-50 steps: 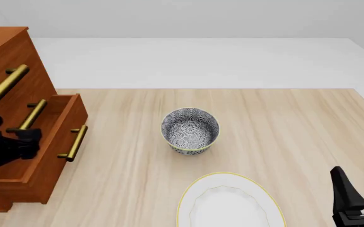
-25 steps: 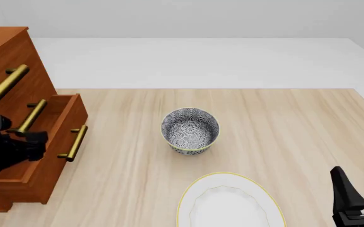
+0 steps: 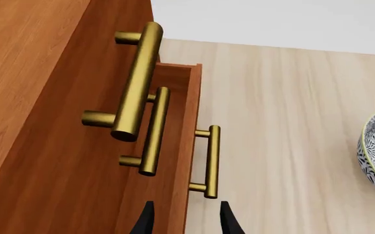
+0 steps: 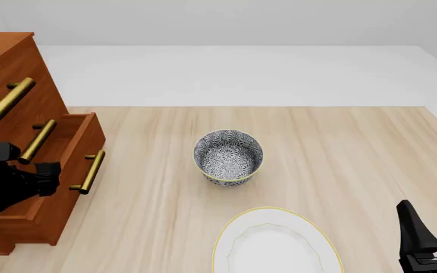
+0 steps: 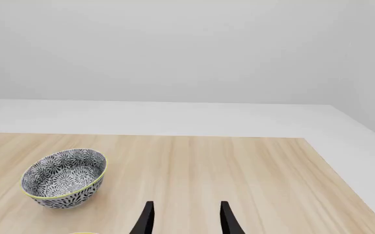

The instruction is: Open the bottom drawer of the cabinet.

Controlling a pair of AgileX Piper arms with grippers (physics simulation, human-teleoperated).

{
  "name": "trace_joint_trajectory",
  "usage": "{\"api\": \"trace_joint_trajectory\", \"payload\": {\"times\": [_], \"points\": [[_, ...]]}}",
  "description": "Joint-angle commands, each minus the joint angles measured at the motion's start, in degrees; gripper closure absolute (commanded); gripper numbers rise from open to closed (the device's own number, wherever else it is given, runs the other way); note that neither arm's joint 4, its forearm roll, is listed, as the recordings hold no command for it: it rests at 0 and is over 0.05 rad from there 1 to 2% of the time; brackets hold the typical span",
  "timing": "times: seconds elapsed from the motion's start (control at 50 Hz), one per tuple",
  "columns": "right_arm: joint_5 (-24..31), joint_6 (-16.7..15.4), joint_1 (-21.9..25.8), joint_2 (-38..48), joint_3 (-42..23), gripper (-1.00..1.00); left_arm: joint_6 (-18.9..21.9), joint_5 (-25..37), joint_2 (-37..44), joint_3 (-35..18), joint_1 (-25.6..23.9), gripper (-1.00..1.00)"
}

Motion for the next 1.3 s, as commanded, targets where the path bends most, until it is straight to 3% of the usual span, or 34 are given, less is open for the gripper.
{"api": "trace_joint_trajectory", "payload": {"times": [0.02, 1.3], "points": [[0.00, -0.01, 0.00, 0.00, 0.00, -1.00, 0.03, -1.12, 1.04, 0.48, 0.04, -1.00], [0.00, 0.01, 0.01, 0.00, 0.00, -1.00, 0.75, -6.92, 7.57, 2.57, 0.44, -1.00]]}}
